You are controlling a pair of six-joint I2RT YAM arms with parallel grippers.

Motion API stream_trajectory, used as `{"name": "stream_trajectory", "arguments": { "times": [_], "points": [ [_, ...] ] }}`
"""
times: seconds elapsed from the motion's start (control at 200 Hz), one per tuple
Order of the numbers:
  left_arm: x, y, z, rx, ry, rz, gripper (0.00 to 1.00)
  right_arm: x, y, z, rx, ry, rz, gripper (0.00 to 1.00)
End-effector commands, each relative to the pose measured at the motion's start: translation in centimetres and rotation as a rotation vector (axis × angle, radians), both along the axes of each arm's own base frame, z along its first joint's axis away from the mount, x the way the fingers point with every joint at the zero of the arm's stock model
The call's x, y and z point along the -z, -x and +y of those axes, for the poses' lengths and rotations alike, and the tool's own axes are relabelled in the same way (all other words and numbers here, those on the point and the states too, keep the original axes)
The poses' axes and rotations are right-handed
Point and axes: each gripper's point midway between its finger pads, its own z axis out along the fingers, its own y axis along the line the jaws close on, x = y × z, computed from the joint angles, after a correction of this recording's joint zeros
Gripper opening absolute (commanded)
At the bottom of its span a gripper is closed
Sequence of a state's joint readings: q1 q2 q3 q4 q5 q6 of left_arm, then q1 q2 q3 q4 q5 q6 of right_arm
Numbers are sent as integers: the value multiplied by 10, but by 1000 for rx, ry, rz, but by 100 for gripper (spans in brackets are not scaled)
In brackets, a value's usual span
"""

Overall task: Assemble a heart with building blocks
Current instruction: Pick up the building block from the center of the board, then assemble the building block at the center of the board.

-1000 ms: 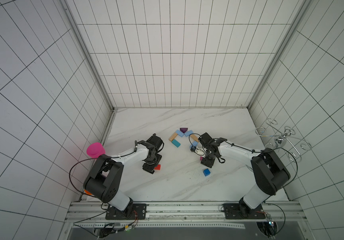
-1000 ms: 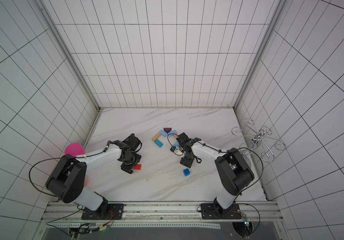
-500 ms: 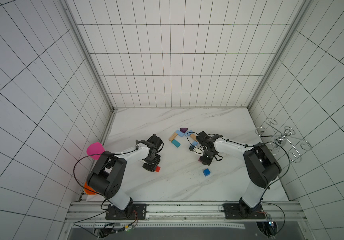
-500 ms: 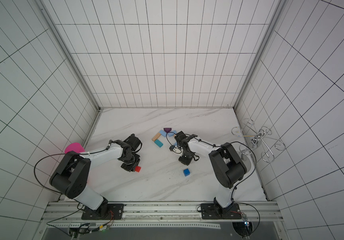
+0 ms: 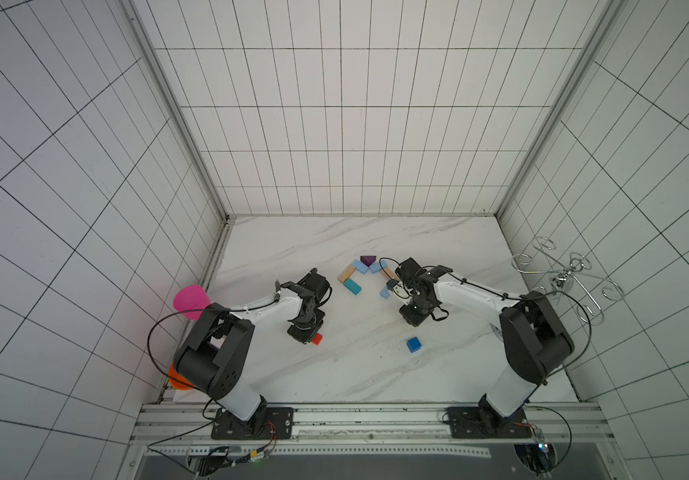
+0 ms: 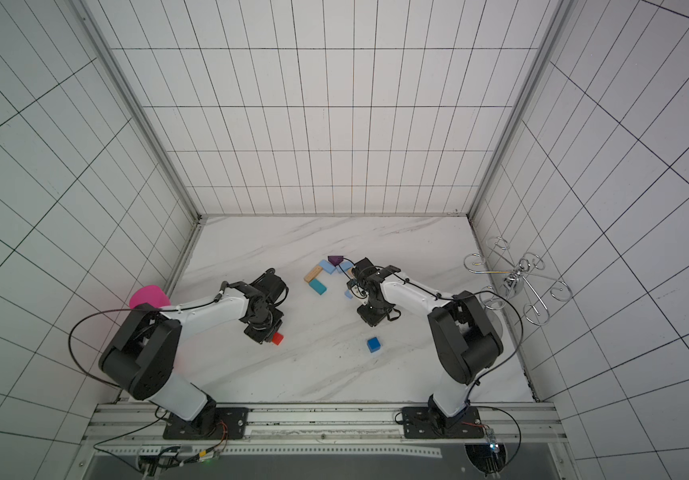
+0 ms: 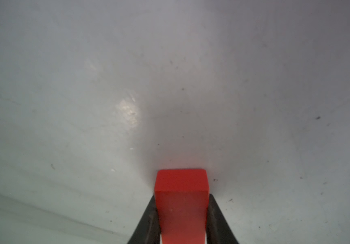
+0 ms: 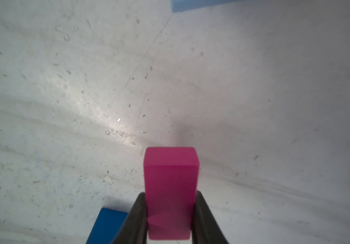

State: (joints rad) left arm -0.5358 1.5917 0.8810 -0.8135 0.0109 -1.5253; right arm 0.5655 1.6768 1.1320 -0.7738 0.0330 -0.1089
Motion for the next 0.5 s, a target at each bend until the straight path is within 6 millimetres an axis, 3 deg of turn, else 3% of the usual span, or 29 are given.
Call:
{"name": "stream_trajectory", "arguments": {
  "times": [0.0, 0.075, 0.3, 0.495],
  "points": [
    [-4, -1, -9, -12, -40, -88, 18, -45, -16, -8, 241, -7, -115, 0],
    [-10, 3, -22, 3, -44, -98, 18, -59, -13, -11, 320, -25, -124, 0],
    [-21, 3, -60, 98, -52, -110, 18, -75, 6, -29, 526, -61, -149, 0],
    [-25, -29, -102, 220, -22, -133, 18, -80, 18, -38, 661, -105, -150, 0]
  ]
}}
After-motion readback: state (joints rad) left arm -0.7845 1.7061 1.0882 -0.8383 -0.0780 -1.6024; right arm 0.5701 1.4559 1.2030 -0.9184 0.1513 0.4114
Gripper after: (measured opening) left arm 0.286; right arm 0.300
